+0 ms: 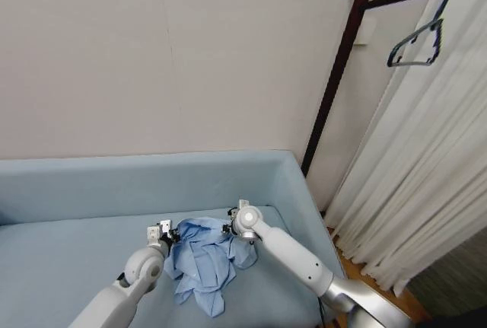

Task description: Pick up the clothes from the sofa and hang them on the clothes hanger.

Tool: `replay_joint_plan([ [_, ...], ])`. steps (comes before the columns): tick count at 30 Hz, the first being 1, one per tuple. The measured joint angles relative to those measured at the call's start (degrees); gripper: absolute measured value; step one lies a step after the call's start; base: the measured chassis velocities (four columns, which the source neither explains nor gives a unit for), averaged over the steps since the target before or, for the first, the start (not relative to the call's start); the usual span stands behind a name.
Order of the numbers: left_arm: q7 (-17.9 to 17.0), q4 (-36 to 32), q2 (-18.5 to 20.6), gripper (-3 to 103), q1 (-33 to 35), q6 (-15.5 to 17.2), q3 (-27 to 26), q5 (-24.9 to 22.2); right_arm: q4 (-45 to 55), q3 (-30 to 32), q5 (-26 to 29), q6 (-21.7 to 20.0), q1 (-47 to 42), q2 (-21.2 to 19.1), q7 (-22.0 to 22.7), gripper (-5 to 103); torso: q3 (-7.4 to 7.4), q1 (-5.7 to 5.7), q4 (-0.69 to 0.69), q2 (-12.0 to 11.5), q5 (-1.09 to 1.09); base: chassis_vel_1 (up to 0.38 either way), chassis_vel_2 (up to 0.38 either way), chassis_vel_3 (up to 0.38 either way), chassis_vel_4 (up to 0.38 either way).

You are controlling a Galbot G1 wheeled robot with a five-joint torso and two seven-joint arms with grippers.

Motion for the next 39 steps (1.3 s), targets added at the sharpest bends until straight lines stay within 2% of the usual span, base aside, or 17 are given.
replay_joint_plan([
  [4,0.0,-0.2,-0.1,0,0.0,-0.2,0.0,0.1,0.4,-0.6,0.0,0.0,-0.2,-0.5,-0.2,37,0.0,0.0,0.0,0.0,0.0,0.0,0.0,0.0,0.0],
  [8,0.2,-0.5,0.1,0,-0.4,-0.5,0.0,0.2,1.0,-1.0,-0.1,0.1,-0.7,-0.9,-0.4,14,0.0,0.0,0.0,0.0,0.0,0.0,0.0,0.0,0.0],
  [10,0.3,-0.5,0.2,0,-0.6,-0.5,0.0,0.2,1.2,-1.1,-0.2,0.2,-0.8,-0.9,-0.5,14,0.0,0.0,-0.01,0.0,0.0,0.0,0.0,0.0,0.0],
  [12,0.5,-0.6,0.2,0,-0.8,-0.7,0.0,0.2,1.4,-1.3,-0.9,0.3,-0.9,-0.9,-0.7,3,0.0,0.0,0.0,0.0,0.0,0.0,0.0,0.0,0.0],
  [13,0.8,-0.7,0.3,0,-1.0,-0.9,0.0,0.2,1.8,-1.6,-2.7,0.5,-1.0,-1.0,-1.5,2,0.0,0.0,0.0,0.0,0.0,0.0,0.0,0.0,0.0],
  [22,2.5,-1.2,0.3,0,-1.0,-1.5,0.2,1.1,4.8,-3.3,-13.2,1.5,-1.7,-2.0,-5.2,0,0.0,0.0,0.0,0.0,0.0,0.0,0.0,0.0,0.0],
  [25,3.0,-1.8,0.5,0,-0.9,-1.9,0.3,1.6,7.8,-3.7,-18.9,2.5,-2.4,-3.4,-7.5,0,0.0,0.0,0.0,0.0,0.0,0.0,0.0,0.0,0.0],
  [31,4.0,-3.6,1.5,0,-0.6,-3.6,0.2,3.1,12.5,-2.9,-22.1,3.7,-3.1,-5.6,-8.4,0,0.0,0.0,0.0,0.0,0.0,0.0,0.0,0.0,0.0],
  [35,6.9,-5.5,2.9,0,-0.5,-7.0,-1.4,5.6,16.4,-1.3,-23.9,4.3,-3.3,-7.3,-9.1,0,0.0,0.0,0.0,0.0,0.0,0.0,0.0,0.0,0.0],
  [38,7.4,-5.9,3.2,0,-0.5,-7.4,-1.7,5.8,17.0,-1.0,-24.2,4.4,-3.3,-7.5,-9.2,0,0.0,0.0,0.0,0.0,0.0,0.0,0.0,0.0,0.0],
  [39,8.7,-7.3,4.1,0,-0.5,-8.6,-3.1,6.1,19.0,-0.1,-25.1,4.5,-3.0,-8.2,-9.8,0,0.0,0.0,0.0,0.0,0.0,0.0,0.0,0.0,0.0],
])
